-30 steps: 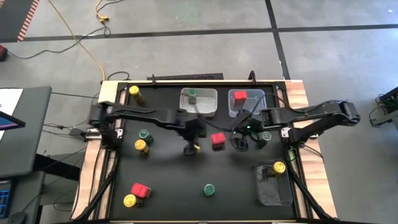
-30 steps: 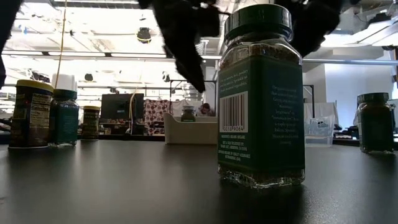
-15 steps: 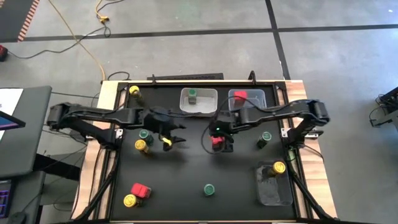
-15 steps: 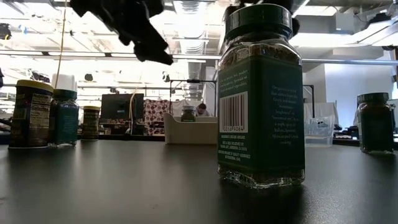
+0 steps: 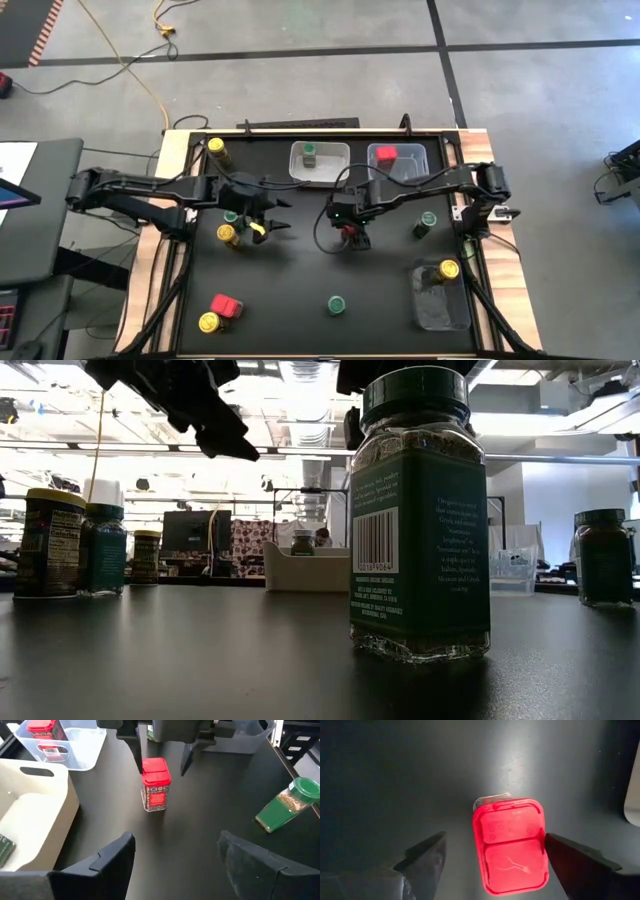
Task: Sort spices by type
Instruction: Put the top red seasoning can into the transparent bin
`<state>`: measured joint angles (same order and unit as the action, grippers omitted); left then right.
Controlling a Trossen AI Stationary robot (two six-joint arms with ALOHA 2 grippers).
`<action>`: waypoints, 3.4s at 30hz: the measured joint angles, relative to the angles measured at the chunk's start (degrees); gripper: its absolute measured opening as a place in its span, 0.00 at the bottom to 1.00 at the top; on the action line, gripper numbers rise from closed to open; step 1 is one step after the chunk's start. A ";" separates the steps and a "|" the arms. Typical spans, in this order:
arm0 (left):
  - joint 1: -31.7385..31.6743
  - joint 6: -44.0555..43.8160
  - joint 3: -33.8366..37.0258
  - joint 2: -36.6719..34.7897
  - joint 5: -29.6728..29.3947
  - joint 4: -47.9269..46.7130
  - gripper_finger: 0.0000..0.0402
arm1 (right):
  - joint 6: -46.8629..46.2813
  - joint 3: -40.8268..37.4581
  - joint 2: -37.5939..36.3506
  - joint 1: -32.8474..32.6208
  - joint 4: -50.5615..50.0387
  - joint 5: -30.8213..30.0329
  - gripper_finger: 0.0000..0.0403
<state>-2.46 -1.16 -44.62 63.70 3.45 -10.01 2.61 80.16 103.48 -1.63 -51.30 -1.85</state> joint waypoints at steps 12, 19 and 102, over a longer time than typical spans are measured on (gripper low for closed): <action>-0.26 0.67 0.00 0.00 0.04 0.04 0.68 | 0.71 -0.02 0.00 2.33 0.08 0.02 0.87; -0.28 0.72 0.00 0.00 0.04 0.01 0.68 | 4.35 -0.02 -0.02 2.54 -0.48 0.28 0.87; -1.90 -1.69 -0.07 0.00 -7.24 -0.33 0.68 | 11.14 -4.87 -28.24 23.98 -20.08 0.26 0.61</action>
<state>-4.35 -2.85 -44.69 63.70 -3.80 -10.34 13.75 75.29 75.24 22.35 -71.38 -1.58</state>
